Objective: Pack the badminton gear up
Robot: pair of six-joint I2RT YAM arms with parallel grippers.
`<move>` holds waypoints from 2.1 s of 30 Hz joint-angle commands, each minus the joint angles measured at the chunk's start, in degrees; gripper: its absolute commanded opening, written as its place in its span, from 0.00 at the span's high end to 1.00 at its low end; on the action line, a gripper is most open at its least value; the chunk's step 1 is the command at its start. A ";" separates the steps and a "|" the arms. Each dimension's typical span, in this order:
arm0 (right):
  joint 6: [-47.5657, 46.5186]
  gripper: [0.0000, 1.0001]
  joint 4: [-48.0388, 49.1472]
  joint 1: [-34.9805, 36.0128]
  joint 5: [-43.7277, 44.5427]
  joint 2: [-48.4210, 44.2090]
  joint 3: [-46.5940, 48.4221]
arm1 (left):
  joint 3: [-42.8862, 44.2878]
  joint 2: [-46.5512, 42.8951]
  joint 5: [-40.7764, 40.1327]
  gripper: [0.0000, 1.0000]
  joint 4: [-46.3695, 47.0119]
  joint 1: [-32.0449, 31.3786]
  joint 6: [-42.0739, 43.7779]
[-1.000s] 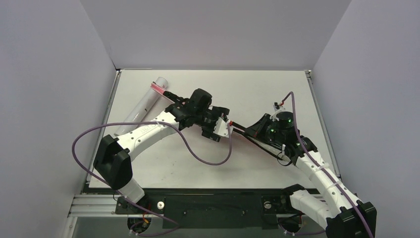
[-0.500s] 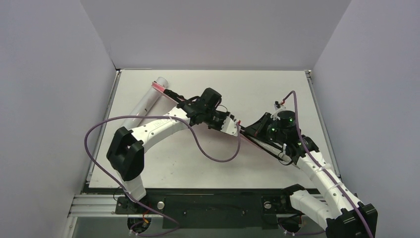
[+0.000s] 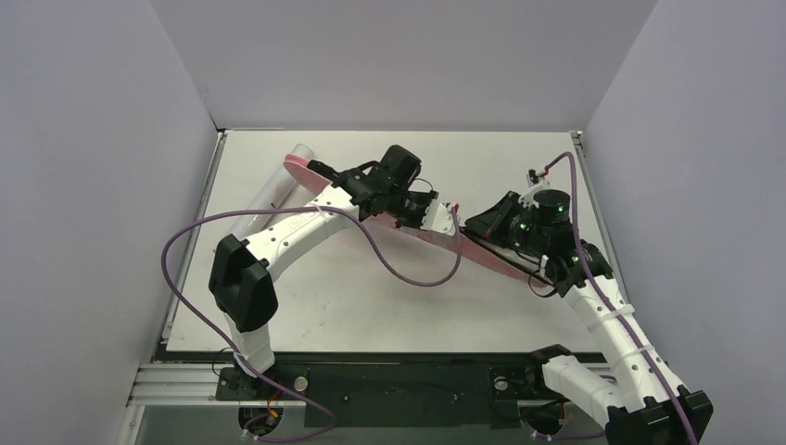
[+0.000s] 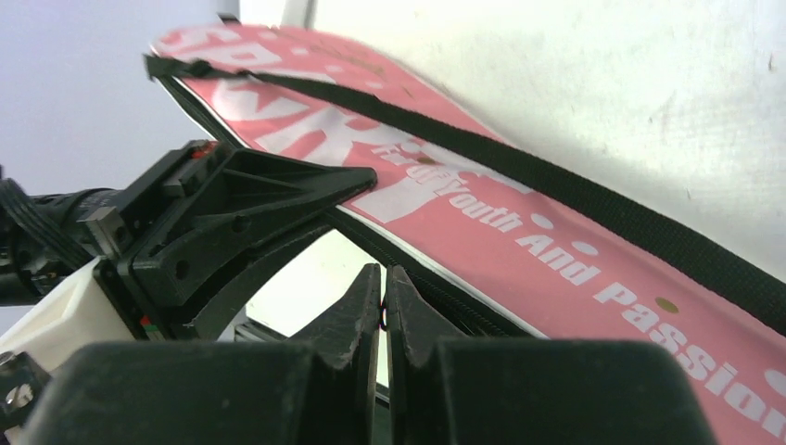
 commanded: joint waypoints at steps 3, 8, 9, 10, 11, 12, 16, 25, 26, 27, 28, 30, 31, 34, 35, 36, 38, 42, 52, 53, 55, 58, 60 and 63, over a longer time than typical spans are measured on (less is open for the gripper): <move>-2.54 0.98 -0.11 -1.80 -1.87 2.44 13.78 | 12.85 0.13 5.05 1.00 -4.19 3.18 -9.08; -5.56 0.64 -5.78 -3.71 -1.79 4.63 21.81 | 17.32 -0.46 10.11 1.00 -10.88 5.31 -6.98; -6.41 0.61 -6.46 -4.09 -1.75 4.77 22.70 | 17.40 -0.76 11.52 1.00 -11.40 5.66 -6.67; -6.79 0.55 -7.78 -4.75 -1.65 4.94 24.31 | 17.46 -1.14 12.21 1.00 -12.61 5.83 -6.66; -7.40 0.51 -8.33 -5.09 -1.43 4.83 25.09 | 17.72 -1.37 13.54 1.00 -13.11 6.08 -7.65; -7.63 0.50 -9.10 -5.70 -1.23 4.65 26.34 | 17.80 -1.62 14.28 1.00 -13.52 6.38 -8.73; -9.81 0.44 -10.85 -7.18 1.28 2.52 30.19 | 17.83 -2.31 18.73 1.00 -10.99 7.78 -17.34; -12.46 0.65 -15.75 -11.37 16.79 -3.69 37.01 | 8.42 -9.60 19.24 1.00 7.15 12.85 -34.93; -12.55 0.70 -16.37 -11.53 19.51 -3.79 37.42 | 7.96 -9.99 18.95 1.00 7.85 13.52 -35.74; -12.63 0.81 -17.09 -11.88 20.53 -3.82 38.01 | 7.04 -10.81 18.74 1.00 8.92 13.81 -36.87; -12.68 0.86 -17.30 -12.04 21.76 -3.80 38.18 | 6.24 -11.21 18.47 1.00 9.22 14.20 -37.32; -12.45 0.98 -17.69 -12.63 25.97 -3.85 38.48 | 4.85 -12.51 18.21 1.00 9.75 14.72 -37.67; -12.18 1.00 -17.92 -13.15 27.37 -4.01 38.36 | 4.37 -13.37 18.19 1.00 9.97 15.13 -37.68; -10.72 1.00 -18.20 -15.96 30.89 -3.96 38.15 | 1.70 -15.16 18.18 1.00 10.49 16.04 -37.99; -10.43 1.00 -18.05 -18.37 30.62 -3.66 38.15 | 1.22 -15.93 18.13 1.00 10.81 16.47 -38.01; -9.81 1.00 -17.95 -19.20 29.87 -2.88 38.12 | 0.41 -16.27 18.14 1.00 10.87 16.69 -38.03; -8.81 1.00 -17.34 -21.30 28.10 -1.12 37.94 | -0.44 -17.20 18.47 1.00 11.07 17.34 -38.26; -2.32 1.00 -12.79 -25.68 19.94 1.60 34.26 | -2.23 -18.99 18.41 1.00 12.43 18.00 -39.30; 6.87 1.00 -2.08 -29.35 10.19 1.03 26.48 | -3.66 -19.85 18.18 1.00 14.45 18.14 -40.20; 7.02 1.00 -1.88 -29.50 10.01 1.04 26.44 | -3.66 -19.82 18.17 1.00 14.61 18.14 -40.22; 7.11 1.00 -1.70 -29.97 10.07 0.97 26.46 | -3.74 -19.95 18.13 1.00 14.94 18.14 -40.34; 7.22 1.00 -1.57 -30.42 9.89 1.19 27.08 | -4.30 -20.30 18.03 1.00 15.22 18.14 -40.35; 7.50 1.00 -1.16 -30.48 9.39 1.60 27.37 | -4.44 -20.40 17.99 1.00 15.26 18.14 -40.24; 7.45 1.00 -0.75 -30.48 9.55 1.87 27.39 | -4.45 -20.47 17.92 1.00 15.00 18.14 -40.06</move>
